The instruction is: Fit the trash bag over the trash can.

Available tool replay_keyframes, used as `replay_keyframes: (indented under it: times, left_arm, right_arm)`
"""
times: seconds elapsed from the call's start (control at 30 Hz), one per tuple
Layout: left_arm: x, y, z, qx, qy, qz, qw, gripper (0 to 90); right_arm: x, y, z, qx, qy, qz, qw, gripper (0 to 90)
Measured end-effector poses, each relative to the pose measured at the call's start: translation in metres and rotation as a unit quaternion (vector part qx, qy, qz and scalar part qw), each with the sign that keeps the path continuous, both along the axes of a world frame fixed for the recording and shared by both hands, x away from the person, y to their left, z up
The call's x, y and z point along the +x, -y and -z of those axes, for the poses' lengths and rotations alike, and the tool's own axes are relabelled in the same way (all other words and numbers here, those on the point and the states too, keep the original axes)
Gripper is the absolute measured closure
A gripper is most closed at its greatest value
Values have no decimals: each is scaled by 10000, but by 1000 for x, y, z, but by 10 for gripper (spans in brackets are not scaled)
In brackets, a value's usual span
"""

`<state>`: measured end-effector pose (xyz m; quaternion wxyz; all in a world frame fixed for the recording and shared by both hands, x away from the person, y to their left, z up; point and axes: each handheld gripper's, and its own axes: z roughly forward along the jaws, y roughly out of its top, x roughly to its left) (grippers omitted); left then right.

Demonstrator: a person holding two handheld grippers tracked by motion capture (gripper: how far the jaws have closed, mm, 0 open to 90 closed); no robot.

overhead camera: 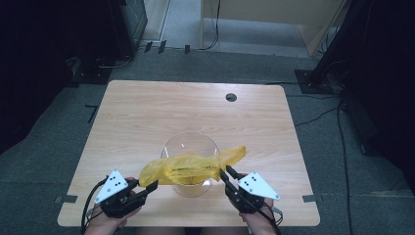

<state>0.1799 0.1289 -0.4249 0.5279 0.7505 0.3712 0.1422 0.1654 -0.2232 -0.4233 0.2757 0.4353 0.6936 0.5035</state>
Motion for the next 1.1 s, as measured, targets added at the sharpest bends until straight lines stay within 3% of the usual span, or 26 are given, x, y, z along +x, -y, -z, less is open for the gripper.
replay_keyframes:
  times: [0.1, 0.23, 0.33, 0.47, 0.6, 0.67, 0.77, 0.87, 0.93, 1.1]
  left_arm:
    - [-2, -6, -10, -304, 134, -91, 9994, 459]
    - [-7, -7, -23, -315, 295, -174, 9989, 319]
    - [-8, -8, -31, -312, 297, -315, 9986, 270]
    - [-6, -9, -38, -379, 247, -612, 9971, 272]
    - [-2, -6, -41, -398, 195, -741, 9963, 303]
    - [1, -2, -39, -304, 106, -793, 9963, 313]
    - [6, 4, -33, -215, -52, -782, 9967, 334]
    - [9, 7, -29, -188, -98, -765, 9968, 437]
    - [10, 9, -27, -177, -97, -739, 9971, 557]
    - [15, 17, -20, -9, -35, -680, 9977, 712]
  right_arm:
    - [-1, 6, -7, 104, 209, 34, 9997, 575]
    - [-4, 14, -17, 258, 300, 63, 9992, 446]
    - [-6, 18, -24, 278, 376, -24, 9989, 424]
    - [-7, 21, -33, 329, 449, -74, 9984, 435]
    - [-3, 18, -41, 331, 499, -77, 9982, 483]
    - [3, 16, -43, 390, 455, -64, 9982, 493]
    - [12, 13, -39, 427, 247, -64, 9988, 472]
    - [20, 10, -31, 444, -34, 43, 9990, 462]
    - [24, 9, -25, 469, -249, 7, 9986, 547]
    - [27, 5, -15, 403, -377, -33, 9985, 804]
